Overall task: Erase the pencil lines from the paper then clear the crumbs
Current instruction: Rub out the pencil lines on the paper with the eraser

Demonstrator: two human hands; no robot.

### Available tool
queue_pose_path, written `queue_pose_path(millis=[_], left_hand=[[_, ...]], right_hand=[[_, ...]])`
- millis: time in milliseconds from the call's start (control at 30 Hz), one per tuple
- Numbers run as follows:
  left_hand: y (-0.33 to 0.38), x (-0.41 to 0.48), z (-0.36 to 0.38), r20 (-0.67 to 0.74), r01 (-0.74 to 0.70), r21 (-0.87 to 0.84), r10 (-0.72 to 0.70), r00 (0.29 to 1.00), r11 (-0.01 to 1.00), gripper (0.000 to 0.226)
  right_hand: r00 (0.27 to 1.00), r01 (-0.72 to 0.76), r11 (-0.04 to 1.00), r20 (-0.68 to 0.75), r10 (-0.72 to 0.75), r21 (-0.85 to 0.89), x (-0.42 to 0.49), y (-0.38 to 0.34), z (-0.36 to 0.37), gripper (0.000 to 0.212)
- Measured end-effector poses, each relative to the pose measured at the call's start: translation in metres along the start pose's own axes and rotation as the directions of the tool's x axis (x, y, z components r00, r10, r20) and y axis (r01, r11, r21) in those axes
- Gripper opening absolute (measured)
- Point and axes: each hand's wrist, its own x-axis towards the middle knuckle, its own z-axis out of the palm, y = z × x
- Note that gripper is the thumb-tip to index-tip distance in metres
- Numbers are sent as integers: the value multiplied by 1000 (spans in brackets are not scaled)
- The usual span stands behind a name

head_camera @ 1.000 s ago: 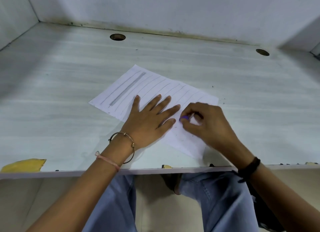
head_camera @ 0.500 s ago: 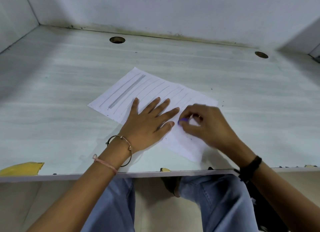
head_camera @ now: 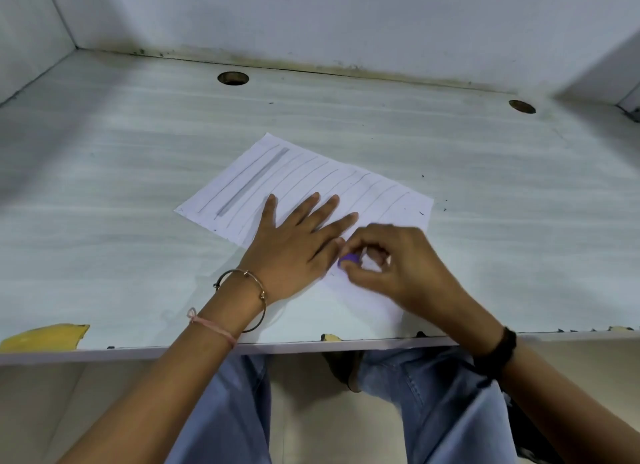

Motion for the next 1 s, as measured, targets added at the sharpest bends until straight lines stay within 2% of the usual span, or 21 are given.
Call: queue_pose_path(millis=[67,167,233,333,367,433,500,533,667,700,800,833,867,933,1000], left_hand=[[0,0,0,-8,-10,-12,10,1000,1000,60],[0,-1,1,-11,2,-10,-2,1000,1000,51],[1,-2,0,-16,4,-15,-4,1000,1000,48],[0,0,1,-22,-19,-16,18,1000,1000,64],[0,-1,1,-18,-18,-8,17,1000,1000,61],[0,-1,1,-4,-5,-9,5,1000,1000,48],[1,-1,0,-4,3,-28,-3,1000,1000,48],[1,-1,-1,-4,2,-29,-2,1000,1000,48],[1,-1,-2,11,-3,-12,3,1000,1000,50],[1,-1,-2,7,-1,-20,1,1000,1000,49],[2,-2,-2,2,1,-29,0,1000,1000,49],[2,-1,-2,1,3,-30,-3,1000,1000,49],[2,-1,-3,3,6,-27,-6,1000,1000,49],[1,-1,-3,12,1,-6,-1,1000,1000,50],[2,-1,-3,6,-2,-2,2,1000,1000,50]], right_hand=[[997,21,999,72,-23,29,-4,-2,-2,9],[996,-43,999,-80,41,-15,11,16,-14,9],[993,-55,998,-108,51,-34,10,13,-10,9],[996,69,997,50,-68,-17,-10,-4,3,8],[994,76,997,81,-76,2,-12,-4,1,8],[1000,30,1000,8,-30,6,-1,10,-8,8],[997,-13,1000,-82,13,-5,9,17,-12,9],[997,-15,1000,-82,14,-14,9,15,-10,8],[986,60,997,151,-66,40,-10,0,-6,12],[988,49,998,147,-54,38,-7,5,-10,13],[999,-5,1000,-38,5,5,9,21,-16,12],[998,-7,1000,-57,7,-3,9,19,-13,11],[999,17,1000,-37,-18,-11,5,15,-8,11],[992,78,997,96,-79,19,-9,2,-1,12],[980,80,996,176,-88,49,-12,3,-8,15]])
